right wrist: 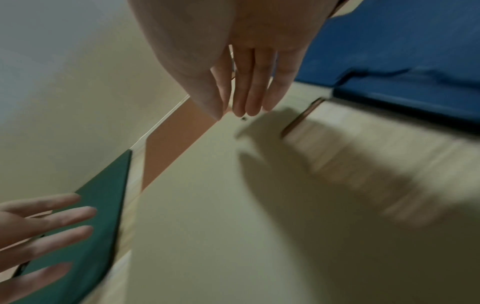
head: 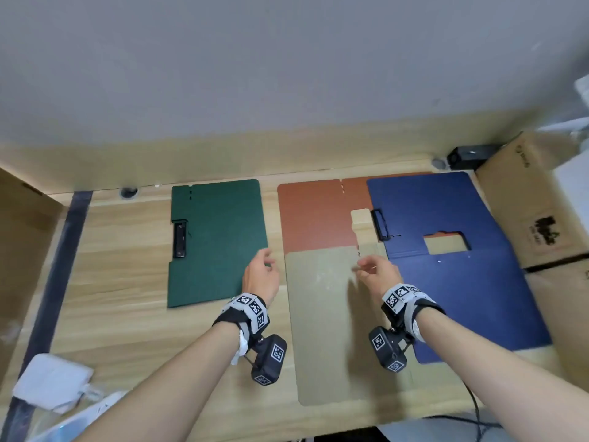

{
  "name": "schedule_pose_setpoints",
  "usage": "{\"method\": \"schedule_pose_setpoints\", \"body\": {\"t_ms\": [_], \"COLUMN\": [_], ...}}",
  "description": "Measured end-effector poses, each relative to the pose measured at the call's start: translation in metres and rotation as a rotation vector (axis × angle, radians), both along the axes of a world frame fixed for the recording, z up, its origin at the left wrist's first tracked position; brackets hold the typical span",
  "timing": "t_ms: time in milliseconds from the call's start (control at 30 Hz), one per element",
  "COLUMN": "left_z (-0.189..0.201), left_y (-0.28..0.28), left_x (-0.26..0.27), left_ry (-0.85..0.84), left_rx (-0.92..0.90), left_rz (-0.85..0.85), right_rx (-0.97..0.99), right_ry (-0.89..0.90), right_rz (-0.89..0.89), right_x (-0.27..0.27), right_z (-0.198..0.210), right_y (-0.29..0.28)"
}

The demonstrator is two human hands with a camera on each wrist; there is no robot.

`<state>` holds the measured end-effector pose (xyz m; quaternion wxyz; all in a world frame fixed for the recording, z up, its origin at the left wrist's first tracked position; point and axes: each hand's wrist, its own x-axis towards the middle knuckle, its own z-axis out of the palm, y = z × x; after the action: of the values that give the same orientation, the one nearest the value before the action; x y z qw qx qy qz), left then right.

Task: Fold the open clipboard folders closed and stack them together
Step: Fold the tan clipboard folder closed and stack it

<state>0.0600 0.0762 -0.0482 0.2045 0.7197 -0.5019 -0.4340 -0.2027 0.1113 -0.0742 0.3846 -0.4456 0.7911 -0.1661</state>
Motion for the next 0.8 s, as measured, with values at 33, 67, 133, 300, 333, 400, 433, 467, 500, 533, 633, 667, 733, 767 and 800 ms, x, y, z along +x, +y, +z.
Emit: {"method": "schedule_pose_setpoints", "body": {"t_ms": [33, 67, 133, 300, 333, 400, 433, 467, 500, 533, 633, 667, 733, 767, 800], "left_z": [-0.001, -0.003, -0.007, -0.017, -0.019, -0.022, -0.024, -0.024, -0.025, -0.025, -0.032, -0.035, -0.041, -0.044, -0.046], "left_y": [0.006, 0.012, 0.022, 0.039, 0.043, 0.052, 0.056, 0.060, 0.064, 0.068, 0.071, 0.070, 0.067, 0.066, 0.064], "left_x": [-0.016, -0.033, -0.061, -0.120, -0.131, -0.154, -0.165, -0.177, -0.187, -0.198, -0.224, -0.231, -0.241, -0.245, -0.248], "left_ry": [-0.003, -0.010, -0.024, -0.048, -0.048, -0.048, -0.055, -0.068, -0.088, -0.112, -0.233, -0.263, -0.297, -0.312, -0.329], "left_rx": [0.015, 0.029, 0.058, 0.155, 0.177, 0.178, 0.166, 0.158, 0.165, 0.181, 0.273, 0.306, 0.364, 0.376, 0.374], "left_rz": [-0.032, -0.065, -0.121, -0.208, -0.228, -0.268, -0.291, -0.316, -0.343, -0.372, -0.459, -0.485, -0.515, -0.522, -0.531], "right_rx": [0.009, 0.017, 0.030, 0.028, 0.018, -0.007, -0.016, -0.014, -0.010, 0.002, 0.028, 0.034, 0.040, 0.041, 0.049], "right_ry": [0.019, 0.037, 0.066, 0.142, 0.159, 0.196, 0.219, 0.240, 0.249, 0.250, 0.224, 0.216, 0.204, 0.206, 0.211], "right_rz": [-0.007, -0.013, -0.016, -0.006, 0.000, 0.022, 0.038, 0.057, 0.078, 0.099, 0.159, 0.176, 0.198, 0.203, 0.204], "right_x": [-0.016, -0.031, -0.060, -0.120, -0.131, -0.151, -0.160, -0.168, -0.175, -0.182, -0.194, -0.196, -0.198, -0.198, -0.197], "right_z": [0.001, 0.002, 0.003, 0.001, 0.000, -0.002, -0.003, -0.003, -0.004, -0.005, -0.010, -0.012, -0.016, -0.018, -0.020], "right_y": [0.007, 0.012, 0.020, 0.029, 0.028, 0.023, 0.021, 0.019, 0.016, 0.014, 0.008, 0.006, 0.002, 0.001, -0.001]}}
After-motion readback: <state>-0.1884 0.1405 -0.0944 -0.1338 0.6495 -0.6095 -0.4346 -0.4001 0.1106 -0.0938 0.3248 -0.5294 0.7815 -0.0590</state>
